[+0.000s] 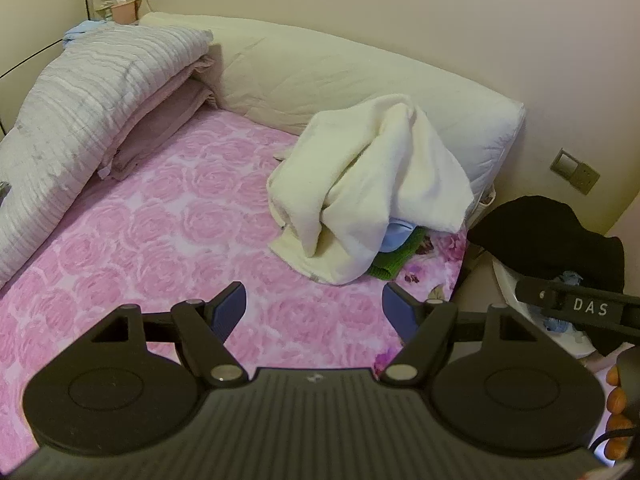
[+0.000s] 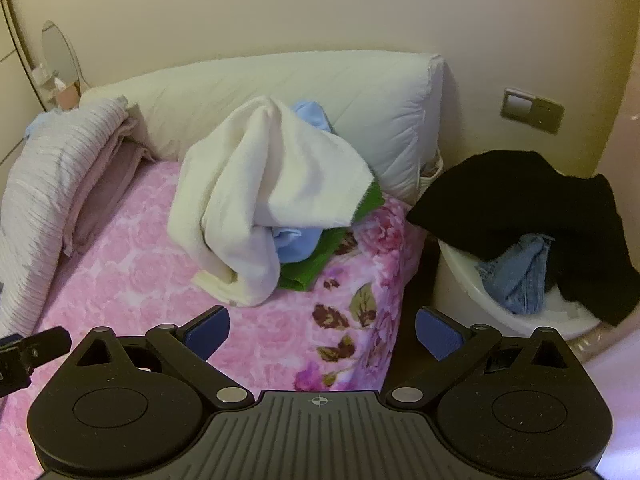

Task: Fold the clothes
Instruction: 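Move both tools toward the cream sweater on the clothes pile, then grasp the cream sweater with both grippers from the pile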

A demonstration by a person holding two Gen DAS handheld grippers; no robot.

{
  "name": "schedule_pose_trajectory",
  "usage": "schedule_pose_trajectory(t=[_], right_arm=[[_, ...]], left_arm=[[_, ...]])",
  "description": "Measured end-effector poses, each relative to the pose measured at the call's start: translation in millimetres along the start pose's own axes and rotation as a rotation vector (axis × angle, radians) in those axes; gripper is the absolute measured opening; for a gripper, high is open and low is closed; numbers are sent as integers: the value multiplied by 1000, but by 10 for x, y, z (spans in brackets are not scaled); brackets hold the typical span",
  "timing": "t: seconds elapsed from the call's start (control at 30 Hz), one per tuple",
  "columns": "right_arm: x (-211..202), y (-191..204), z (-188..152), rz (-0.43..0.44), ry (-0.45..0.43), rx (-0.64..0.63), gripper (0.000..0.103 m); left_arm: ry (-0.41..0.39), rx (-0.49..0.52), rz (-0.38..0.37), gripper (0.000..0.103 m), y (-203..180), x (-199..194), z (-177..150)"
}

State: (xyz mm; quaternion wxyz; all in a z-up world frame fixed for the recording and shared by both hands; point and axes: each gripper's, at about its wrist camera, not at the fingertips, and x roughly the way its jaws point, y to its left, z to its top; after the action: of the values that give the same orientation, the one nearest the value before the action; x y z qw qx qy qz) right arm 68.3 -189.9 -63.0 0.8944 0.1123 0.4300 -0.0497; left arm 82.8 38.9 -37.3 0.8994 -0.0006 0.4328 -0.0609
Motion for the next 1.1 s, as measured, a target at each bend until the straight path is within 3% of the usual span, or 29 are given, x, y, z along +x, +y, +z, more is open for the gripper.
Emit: schedule_pose_trajectory(t=[0.4,0.6,0.87,1.1], right_arm=[[750,-219,489,-13,71,-60,102],[1021,-339,699,-24,47,-85,102],[1290,-429,990,26,23,-88,102],[1515,-419,1194,48,66,-72,102]], left_arm=[[71,-9,1,72,-191,814,523],[106,-3,3,71,-304,1174,667],[136,-15,-17,65,-384,1569,857],[153,-25,0,65,-409,1785,1014]])
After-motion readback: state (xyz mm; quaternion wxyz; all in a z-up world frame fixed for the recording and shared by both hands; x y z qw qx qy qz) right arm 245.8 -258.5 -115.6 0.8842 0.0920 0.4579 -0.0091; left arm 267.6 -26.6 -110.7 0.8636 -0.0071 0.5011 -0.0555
